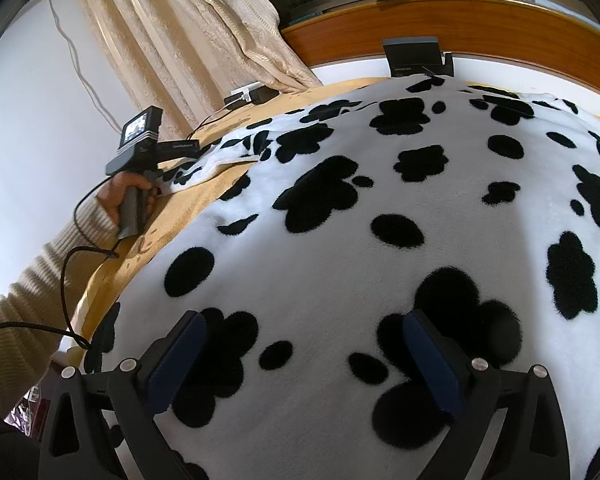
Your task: Fold clothes
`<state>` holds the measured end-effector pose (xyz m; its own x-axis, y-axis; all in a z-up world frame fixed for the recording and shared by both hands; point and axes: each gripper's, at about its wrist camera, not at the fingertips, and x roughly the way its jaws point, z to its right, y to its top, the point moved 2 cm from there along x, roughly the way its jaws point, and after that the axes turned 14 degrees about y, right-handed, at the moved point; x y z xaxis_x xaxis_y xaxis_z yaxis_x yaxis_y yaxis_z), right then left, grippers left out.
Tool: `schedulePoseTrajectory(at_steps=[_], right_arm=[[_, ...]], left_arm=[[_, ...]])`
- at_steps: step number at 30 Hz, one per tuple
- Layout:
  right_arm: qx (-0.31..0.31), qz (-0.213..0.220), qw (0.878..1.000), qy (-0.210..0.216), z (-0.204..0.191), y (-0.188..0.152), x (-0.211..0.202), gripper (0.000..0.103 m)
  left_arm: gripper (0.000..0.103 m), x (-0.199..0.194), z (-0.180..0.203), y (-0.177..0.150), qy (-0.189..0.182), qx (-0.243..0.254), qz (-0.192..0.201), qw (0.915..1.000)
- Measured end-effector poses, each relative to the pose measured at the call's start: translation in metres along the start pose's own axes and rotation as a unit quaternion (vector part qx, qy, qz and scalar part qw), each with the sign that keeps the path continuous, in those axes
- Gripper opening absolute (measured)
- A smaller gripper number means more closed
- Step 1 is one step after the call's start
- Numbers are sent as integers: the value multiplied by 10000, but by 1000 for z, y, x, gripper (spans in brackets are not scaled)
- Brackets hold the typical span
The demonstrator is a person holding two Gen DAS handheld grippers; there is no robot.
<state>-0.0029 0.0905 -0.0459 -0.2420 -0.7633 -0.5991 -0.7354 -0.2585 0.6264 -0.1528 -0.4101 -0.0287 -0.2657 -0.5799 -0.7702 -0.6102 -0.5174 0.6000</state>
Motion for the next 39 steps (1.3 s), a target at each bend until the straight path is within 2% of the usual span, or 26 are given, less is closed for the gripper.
schedulePoseTrajectory(at_steps=[4, 10, 12, 14, 17, 20, 24, 29, 33, 36, 39], right_arm=[[5, 6, 10000, 7, 0, 0, 0, 101], [-14, -9, 10000, -23, -1, -1, 0, 101], [-15, -11, 10000, -21, -1, -1, 0, 101], [-20, -18, 10000, -20, 0, -1, 1, 101], [-40, -37, 10000, -49, -1, 0, 2, 102], [-52, -44, 10000, -65, -2, 0, 2, 102], [-67, -52, 9999, -85, -2, -1, 3, 102], [-117, -89, 9998, -160, -3, -2, 4, 102], [-177, -134, 9994, -251, -5, -2, 6, 102], [-250, -194, 9988, -371, -8, -3, 8, 102], [-326, -256, 9979, -496, -10, -4, 11, 102]], left_arm=[[103, 9, -1, 10, -25, -108, -58, 9999], [103, 1, -1, 3, -71, -84, -60, 9999], [103, -15, 2, -6, -270, 31, -38, 9996], [103, -39, 5, -18, -700, 198, 16, 9973], [103, -86, 9, -45, -1295, 603, 163, 9896], [103, -138, 15, -82, -1829, 1159, 343, 9757], [103, -177, 5, -139, -2185, 1825, 396, 9578], [103, -203, -19, -207, -2542, 2077, 296, 9441], [103, -213, -35, -238, -2992, 2025, 229, 9322], [103, -215, -36, -256, -3051, 2054, 213, 9297], [103, -213, -35, -265, -2908, 1938, 339, 9363]])
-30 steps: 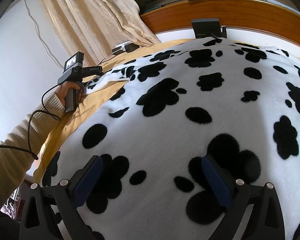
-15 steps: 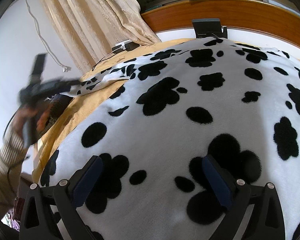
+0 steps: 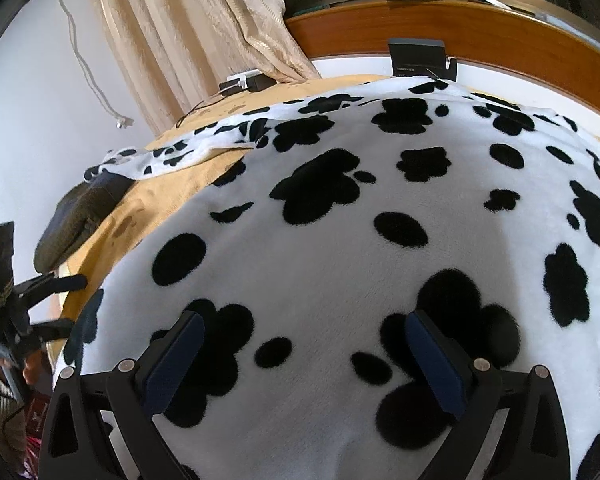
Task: Fold clothes
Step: 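Lift the right gripper off the fleece toward the left gripper, then grasp the end of the paw-print fleece with the right gripper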
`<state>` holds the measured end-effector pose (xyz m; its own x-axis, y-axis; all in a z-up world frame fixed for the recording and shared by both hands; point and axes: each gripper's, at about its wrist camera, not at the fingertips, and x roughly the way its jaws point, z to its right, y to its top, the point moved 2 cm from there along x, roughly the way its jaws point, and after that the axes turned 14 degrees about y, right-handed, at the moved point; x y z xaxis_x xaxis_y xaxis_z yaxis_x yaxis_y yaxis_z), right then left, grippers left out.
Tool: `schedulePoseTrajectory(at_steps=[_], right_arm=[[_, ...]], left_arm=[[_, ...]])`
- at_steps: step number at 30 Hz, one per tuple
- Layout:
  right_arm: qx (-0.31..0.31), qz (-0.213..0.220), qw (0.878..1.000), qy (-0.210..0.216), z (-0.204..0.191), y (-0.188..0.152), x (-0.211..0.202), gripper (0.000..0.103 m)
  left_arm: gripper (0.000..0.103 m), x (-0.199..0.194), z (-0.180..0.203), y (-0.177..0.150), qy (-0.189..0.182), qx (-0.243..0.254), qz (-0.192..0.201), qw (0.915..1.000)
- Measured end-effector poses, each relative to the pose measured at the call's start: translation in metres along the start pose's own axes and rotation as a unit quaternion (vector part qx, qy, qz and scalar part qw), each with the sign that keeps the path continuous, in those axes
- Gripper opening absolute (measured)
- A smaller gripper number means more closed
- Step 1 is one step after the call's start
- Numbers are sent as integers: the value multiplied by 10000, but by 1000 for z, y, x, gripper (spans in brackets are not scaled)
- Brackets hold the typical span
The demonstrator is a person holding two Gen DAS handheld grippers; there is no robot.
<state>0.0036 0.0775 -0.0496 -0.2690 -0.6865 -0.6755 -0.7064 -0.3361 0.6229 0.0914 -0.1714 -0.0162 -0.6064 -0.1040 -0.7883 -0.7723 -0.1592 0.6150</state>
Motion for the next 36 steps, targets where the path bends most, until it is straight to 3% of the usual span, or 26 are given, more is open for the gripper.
schedulePoseTrajectory(at_steps=[3, 7, 9, 14, 17, 22, 25, 27, 30, 36], right_arm=[[-114, -95, 9997, -184, -4, -1, 4, 102], [-318, -258, 9979, -497, -10, -2, 10, 102], [-406, -261, 9965, -677, -15, -5, 7, 102], [-605, 467, 9969, 162, -59, -23, -38, 102], [-1529, 567, 9854, 492, -114, -44, -56, 102], [-3288, 179, 9418, 676, -200, -94, -30, 102], [-3732, -46, 9258, 599, -219, -103, -9, 100], [-3746, -163, 9258, 482, -221, -98, 4, 94], [-3635, -381, 9304, 268, -218, -91, 21, 68], [-3506, -919, 9298, 638, -213, -94, 36, 66]], left_arm=[[103, -2, 3, 2, 30, -91, 12, 10000], [103, -18, 2, 3, -429, -71, 92, 9990], [103, -30, 1, -3, -468, 141, 188, 9986], [103, -42, -1, -29, -90, 674, 303, 9972], [103, -45, 2, -39, 102, 957, 354, 9947], [103, -58, 4, -44, 414, 1232, 617, 9896], [103, -67, 3, -45, 539, 1307, 768, 9870], [103, -72, 1, -45, 575, 1323, 855, 9858], [103, -78, -1, -44, 567, 1269, 975, 9855], [103, -73, -5, -44, 512, 1154, 961, 9873]])
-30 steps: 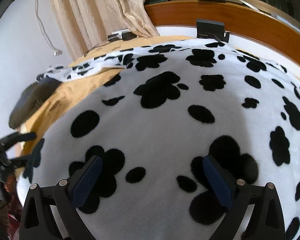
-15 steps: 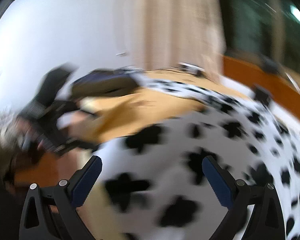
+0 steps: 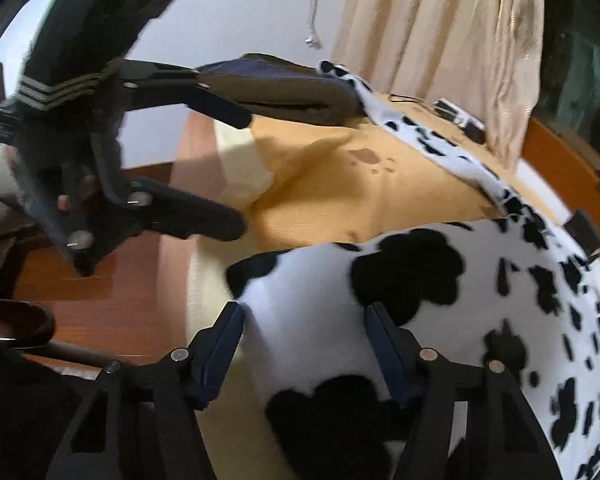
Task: Fold clothes
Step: 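Grasp the end of the paw-print fleece with the right gripper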
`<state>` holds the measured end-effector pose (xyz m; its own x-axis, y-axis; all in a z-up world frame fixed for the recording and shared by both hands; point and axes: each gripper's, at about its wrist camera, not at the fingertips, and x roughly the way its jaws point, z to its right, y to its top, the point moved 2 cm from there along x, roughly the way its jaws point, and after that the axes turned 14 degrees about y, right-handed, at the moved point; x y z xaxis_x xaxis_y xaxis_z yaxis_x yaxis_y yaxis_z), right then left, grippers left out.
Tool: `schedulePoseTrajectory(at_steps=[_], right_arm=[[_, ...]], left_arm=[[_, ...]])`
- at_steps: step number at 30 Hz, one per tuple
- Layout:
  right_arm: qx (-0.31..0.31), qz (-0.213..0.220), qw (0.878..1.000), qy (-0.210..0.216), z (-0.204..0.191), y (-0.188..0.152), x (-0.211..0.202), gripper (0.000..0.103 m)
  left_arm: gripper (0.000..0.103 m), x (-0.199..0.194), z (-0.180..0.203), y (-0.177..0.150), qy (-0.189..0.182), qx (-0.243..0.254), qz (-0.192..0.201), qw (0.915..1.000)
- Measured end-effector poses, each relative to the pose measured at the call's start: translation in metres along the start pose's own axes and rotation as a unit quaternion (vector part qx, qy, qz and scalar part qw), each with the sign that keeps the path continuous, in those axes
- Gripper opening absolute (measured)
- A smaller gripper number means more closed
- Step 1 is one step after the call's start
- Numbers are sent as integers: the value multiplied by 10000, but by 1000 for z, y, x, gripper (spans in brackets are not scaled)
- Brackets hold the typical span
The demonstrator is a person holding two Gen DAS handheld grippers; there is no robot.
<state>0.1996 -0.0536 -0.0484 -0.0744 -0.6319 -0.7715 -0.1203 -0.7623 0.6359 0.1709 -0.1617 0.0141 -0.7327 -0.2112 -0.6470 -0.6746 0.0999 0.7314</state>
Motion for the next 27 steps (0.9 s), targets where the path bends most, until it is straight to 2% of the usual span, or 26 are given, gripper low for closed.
schedulePoseTrajectory(at_steps=[5, 6, 7, 9, 10, 11, 14, 17, 23, 27], right_arm=[[-105, -131, 9997, -199, 1, -1, 9, 66], [3, -86, 9997, -207, 3, -1, 7, 60], [110, -41, 9997, -216, 6, 0, 5, 48], [324, 50, 9992, -233, 11, 1, 1, 33], [431, 95, 9987, -241, 13, 2, 0, 27], [584, 191, 9979, -213, 17, 2, -5, 25], [1150, 609, 9915, -27, 34, 3, -25, 23], [1700, 1070, 9795, 170, 51, 0, -49, 23], [2466, 1559, 9564, 95, 85, -19, -79, 22], [2841, 1805, 9416, -88, 105, -34, -96, 22]], left_arm=[[103, 6, -1, 0, -56, -102, -53, 9999], [103, 6, -1, 1, -78, -118, -48, 9999], [103, 6, -1, 1, -95, -128, -42, 9999], [103, 5, 0, 1, -106, -119, -28, 9999], [103, 4, 1, 1, -118, -112, -24, 9999], [103, 4, 2, 1, -129, -105, -20, 9999], [103, 1, 6, 3, -175, -63, 31, 9998], [103, -2, 14, 9, -266, 4, 127, 9996], [103, 1, 40, 27, -449, 138, 275, 9985], [103, 7, 60, 40, -412, 487, 428, 9970]])
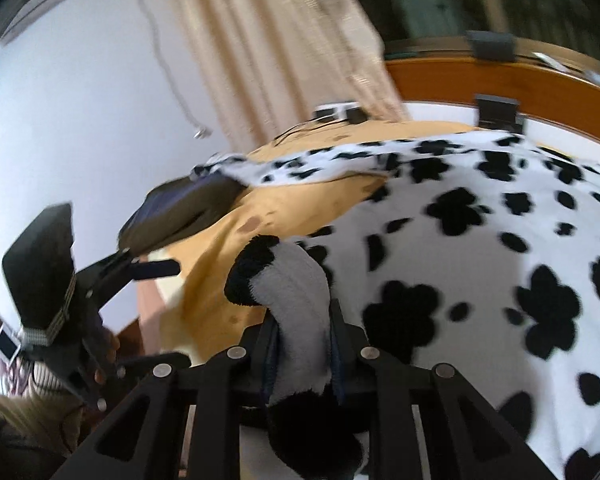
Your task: Fold clothes
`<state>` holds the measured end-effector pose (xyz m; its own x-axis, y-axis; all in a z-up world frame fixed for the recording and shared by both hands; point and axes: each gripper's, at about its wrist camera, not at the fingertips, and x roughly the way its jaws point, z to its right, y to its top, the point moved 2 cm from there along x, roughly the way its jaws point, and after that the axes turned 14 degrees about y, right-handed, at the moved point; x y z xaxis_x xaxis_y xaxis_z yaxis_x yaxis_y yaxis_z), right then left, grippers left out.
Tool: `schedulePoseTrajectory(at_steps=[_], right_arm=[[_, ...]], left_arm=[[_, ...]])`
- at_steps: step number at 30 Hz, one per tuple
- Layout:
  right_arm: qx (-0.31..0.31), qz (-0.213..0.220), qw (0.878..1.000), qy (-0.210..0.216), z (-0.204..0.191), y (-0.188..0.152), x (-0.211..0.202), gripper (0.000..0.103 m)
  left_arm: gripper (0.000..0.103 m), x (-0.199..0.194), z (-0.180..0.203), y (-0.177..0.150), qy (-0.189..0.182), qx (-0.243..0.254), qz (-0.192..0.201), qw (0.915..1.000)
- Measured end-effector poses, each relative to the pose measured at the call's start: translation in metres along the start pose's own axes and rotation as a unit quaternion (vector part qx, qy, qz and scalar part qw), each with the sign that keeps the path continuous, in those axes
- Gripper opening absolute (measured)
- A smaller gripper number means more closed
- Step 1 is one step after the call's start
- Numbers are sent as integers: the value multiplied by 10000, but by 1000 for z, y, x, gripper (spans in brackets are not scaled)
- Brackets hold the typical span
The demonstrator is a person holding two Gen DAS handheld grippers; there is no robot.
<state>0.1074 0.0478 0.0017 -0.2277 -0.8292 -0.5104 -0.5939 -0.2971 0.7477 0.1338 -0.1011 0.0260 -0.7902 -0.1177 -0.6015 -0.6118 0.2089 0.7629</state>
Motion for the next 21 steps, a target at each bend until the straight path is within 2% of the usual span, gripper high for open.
schedulePoseTrajectory(at_steps=[5, 7, 10, 14, 17, 21], right_arm=[[207, 217, 9995, 137, 12, 2, -17, 22], [208, 253, 9994, 116, 13, 1, -20, 22], [259, 380, 9989, -4, 19, 0, -26, 21], [471, 536, 9974, 55, 30, -3, -38, 21], [459, 585, 9965, 380, 24, -3, -43, 21], [19, 463, 9949, 898, -7, -6, -37, 21]], left_arm=[[103, 14, 15, 19, -97, 387, 125, 9991], [103, 21, 17, 25, -21, 475, 108, 9988], [103, 31, 17, 30, -24, 413, 11, 9991], [103, 38, 14, 31, -161, 214, -90, 9996], [103, 39, 8, 30, -241, 81, -134, 9996], [103, 31, -20, 22, -237, -340, -205, 9989]])
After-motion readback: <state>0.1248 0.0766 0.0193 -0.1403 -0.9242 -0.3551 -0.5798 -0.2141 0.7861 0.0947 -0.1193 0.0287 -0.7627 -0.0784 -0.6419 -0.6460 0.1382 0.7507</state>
